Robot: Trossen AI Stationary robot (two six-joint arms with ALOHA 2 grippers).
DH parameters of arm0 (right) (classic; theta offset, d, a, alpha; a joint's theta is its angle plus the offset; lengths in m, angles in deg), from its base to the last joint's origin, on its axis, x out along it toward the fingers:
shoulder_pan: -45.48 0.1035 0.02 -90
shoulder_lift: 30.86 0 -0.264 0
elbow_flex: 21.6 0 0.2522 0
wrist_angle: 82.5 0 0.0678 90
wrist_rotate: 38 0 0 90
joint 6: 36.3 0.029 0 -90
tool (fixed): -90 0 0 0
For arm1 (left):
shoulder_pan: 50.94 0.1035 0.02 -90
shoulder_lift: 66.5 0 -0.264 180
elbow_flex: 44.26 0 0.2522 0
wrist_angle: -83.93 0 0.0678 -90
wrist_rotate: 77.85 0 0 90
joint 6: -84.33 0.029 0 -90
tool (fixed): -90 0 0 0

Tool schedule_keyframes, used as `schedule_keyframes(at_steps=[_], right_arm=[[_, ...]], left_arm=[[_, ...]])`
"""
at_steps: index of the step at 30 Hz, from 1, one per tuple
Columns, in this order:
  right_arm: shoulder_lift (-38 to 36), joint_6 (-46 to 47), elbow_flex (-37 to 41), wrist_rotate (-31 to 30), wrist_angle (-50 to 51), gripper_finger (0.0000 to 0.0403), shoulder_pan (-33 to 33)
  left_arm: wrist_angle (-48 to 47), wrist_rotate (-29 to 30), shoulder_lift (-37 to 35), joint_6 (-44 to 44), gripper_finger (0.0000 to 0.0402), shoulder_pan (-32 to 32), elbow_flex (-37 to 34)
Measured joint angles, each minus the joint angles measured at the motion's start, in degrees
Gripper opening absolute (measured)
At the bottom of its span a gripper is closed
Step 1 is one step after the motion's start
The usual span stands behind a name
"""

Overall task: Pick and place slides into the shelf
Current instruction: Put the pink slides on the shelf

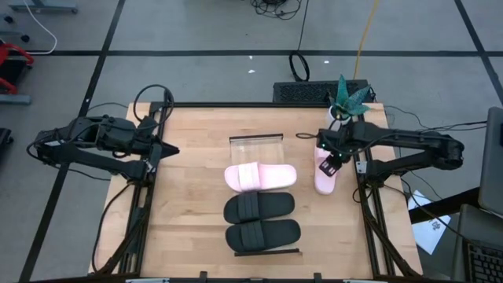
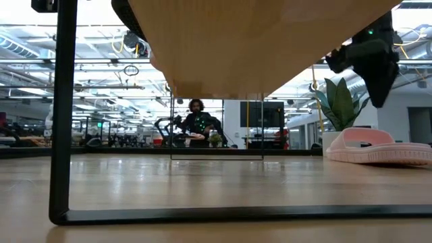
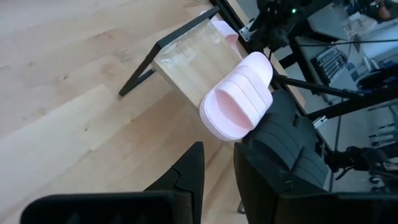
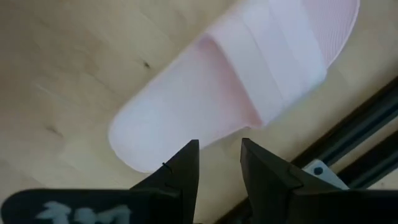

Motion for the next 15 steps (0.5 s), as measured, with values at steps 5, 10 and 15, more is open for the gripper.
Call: schedule_keyframes(at_steps=[5, 10, 15], right_arm=[[-0.2, -1.81, 0.65, -0.7, -0.85, 0.0109, 0.0], [-2.28, -2.38, 0.65, -1.93, -3.02, 0.0109, -0.14], [-3.73, -4.2, 0.65, -4.75, -4.97, 0.0109, -2.34]], left_arm=[[0.02, 0.03, 0.01, -2.12, 0.0083, 0.01, 0.0], [0.04, 0.24, 0.02, -2.67, 0.0083, -0.01, 0.0], [0.07, 0.59, 0.0, -2.53, 0.0083, 0.0, 0.0]])
